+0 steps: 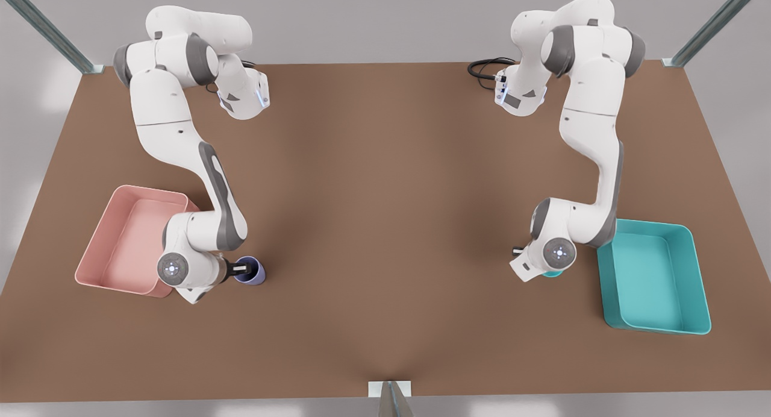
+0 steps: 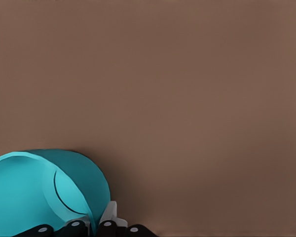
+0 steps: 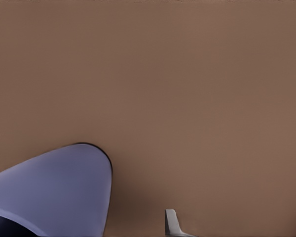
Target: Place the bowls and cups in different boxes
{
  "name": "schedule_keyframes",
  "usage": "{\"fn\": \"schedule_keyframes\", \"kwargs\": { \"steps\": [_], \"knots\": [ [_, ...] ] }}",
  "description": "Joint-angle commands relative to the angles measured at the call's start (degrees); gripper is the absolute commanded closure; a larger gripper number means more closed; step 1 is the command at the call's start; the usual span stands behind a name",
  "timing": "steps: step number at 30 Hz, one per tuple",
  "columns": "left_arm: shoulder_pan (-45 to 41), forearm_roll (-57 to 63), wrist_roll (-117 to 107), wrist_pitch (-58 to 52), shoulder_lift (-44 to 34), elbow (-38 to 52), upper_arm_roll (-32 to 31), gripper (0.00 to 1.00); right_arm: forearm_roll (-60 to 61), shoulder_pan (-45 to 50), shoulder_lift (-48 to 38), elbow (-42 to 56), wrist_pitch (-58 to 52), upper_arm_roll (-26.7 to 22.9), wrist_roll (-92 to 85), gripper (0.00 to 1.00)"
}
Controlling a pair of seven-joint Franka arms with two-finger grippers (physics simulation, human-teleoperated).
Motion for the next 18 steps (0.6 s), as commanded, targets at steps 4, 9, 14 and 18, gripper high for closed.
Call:
{"fn": "schedule_keyframes", "kwargs": {
  "steps": [4, 9, 14, 18],
  "knots": [
    [0.01, -0.21, -6.68, -4.39, -5.75, 1.26, 0.00, 0.79, -0.25, 0.09, -0.21, 0.44, 0.74, 0.18, -0.11, 0.79],
    [3.78, 3.03, -6.60, -22.50, -8.66, 13.92, -0.09, 0.79, -0.16, -0.09, -4.95, 0.09, -3.99, 0.36, -3.18, 0.79],
    [16.53, 3.12, 2.98, -13.54, -7.08, 13.92, 0.00, 0.79, -2.79, -11.77, -17.52, 0.00, -17.89, -0.70, -28.67, 0.79],
    [20.13, 3.12, 3.68, -9.50, -1.98, 15.94, 0.00, 0.79, -6.40, -20.13, -16.21, 0.53, -17.02, -2.10, -37.82, 0.79]
  ]
}}
